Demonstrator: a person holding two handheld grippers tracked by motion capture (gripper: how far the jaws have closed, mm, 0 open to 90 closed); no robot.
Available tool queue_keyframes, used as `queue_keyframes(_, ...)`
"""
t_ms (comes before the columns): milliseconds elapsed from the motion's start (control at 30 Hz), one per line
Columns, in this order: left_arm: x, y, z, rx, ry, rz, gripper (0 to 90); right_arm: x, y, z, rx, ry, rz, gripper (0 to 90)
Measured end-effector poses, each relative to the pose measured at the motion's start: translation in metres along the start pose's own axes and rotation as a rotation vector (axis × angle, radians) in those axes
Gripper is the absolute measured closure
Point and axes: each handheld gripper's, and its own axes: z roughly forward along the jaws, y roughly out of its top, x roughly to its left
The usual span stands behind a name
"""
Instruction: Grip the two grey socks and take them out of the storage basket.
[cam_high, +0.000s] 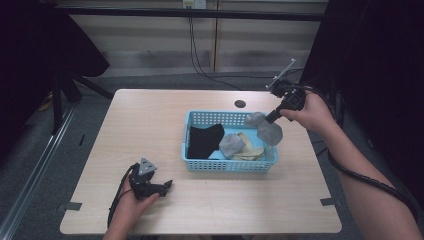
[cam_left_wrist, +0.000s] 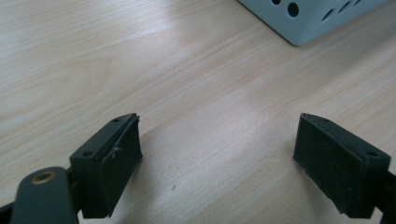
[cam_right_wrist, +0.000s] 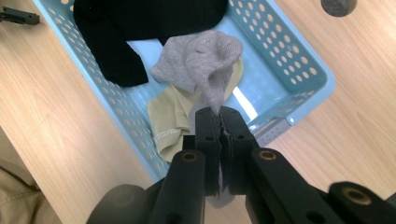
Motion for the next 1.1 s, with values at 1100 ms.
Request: queue_keyframes(1100, 0.000, 0.000, 0.000, -0.001, -0.002, -0.005, 14.4, -0.048, -0.066, -0.016, -0.016, -0.043, 0.141, 86.7)
